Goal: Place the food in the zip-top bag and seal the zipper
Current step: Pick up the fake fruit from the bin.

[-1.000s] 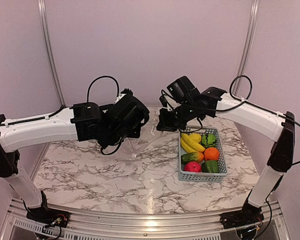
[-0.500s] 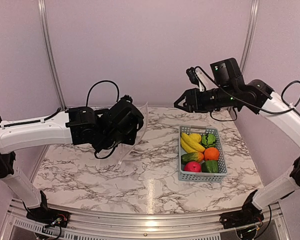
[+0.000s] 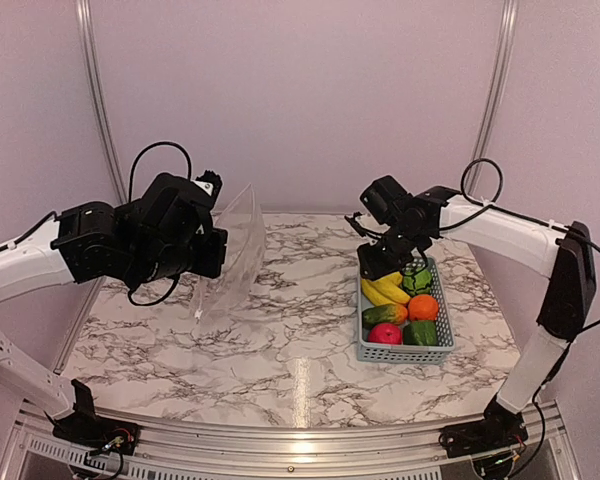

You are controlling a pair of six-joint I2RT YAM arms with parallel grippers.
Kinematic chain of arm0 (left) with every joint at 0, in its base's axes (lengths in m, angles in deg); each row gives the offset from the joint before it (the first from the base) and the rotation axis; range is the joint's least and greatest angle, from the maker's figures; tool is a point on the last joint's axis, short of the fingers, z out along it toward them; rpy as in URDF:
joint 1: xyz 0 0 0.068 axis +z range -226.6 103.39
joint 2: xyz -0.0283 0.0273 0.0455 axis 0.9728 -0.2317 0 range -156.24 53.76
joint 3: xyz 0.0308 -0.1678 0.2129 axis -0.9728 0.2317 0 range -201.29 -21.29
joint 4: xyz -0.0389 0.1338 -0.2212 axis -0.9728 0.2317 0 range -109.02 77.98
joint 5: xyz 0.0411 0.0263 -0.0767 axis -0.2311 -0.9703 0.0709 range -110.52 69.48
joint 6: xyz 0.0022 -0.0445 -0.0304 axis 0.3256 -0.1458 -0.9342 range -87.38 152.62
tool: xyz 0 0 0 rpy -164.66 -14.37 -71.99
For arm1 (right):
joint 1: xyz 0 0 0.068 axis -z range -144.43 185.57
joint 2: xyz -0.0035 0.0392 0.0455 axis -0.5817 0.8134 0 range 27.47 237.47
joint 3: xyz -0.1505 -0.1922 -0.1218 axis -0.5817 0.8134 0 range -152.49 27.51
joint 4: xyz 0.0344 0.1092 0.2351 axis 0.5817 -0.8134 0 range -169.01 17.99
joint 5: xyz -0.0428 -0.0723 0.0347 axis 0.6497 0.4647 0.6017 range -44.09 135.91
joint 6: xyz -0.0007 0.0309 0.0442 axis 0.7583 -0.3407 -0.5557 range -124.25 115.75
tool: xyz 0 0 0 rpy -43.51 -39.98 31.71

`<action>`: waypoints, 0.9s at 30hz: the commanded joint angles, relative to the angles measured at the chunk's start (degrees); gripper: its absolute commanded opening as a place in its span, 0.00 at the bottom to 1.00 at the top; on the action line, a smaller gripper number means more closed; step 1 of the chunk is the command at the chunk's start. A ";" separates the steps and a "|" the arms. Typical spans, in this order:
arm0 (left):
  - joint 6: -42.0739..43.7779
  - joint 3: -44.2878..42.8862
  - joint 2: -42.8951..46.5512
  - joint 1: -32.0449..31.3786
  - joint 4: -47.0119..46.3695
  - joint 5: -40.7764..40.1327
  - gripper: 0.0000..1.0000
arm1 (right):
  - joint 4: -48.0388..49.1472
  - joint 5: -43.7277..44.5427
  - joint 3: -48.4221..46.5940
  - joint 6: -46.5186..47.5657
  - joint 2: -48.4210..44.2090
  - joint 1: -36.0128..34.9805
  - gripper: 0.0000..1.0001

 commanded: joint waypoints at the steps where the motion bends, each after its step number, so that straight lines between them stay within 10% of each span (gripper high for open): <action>1: 1.49 1.39 -1.05 0.09 -0.83 5.45 0.00 | -3.42 4.22 -2.95 2.29 2.26 1.68 0.36; 27: 1.84 2.81 -1.62 0.09 -4.36 13.92 0.04 | -1.51 3.15 -9.73 8.70 18.63 8.64 0.45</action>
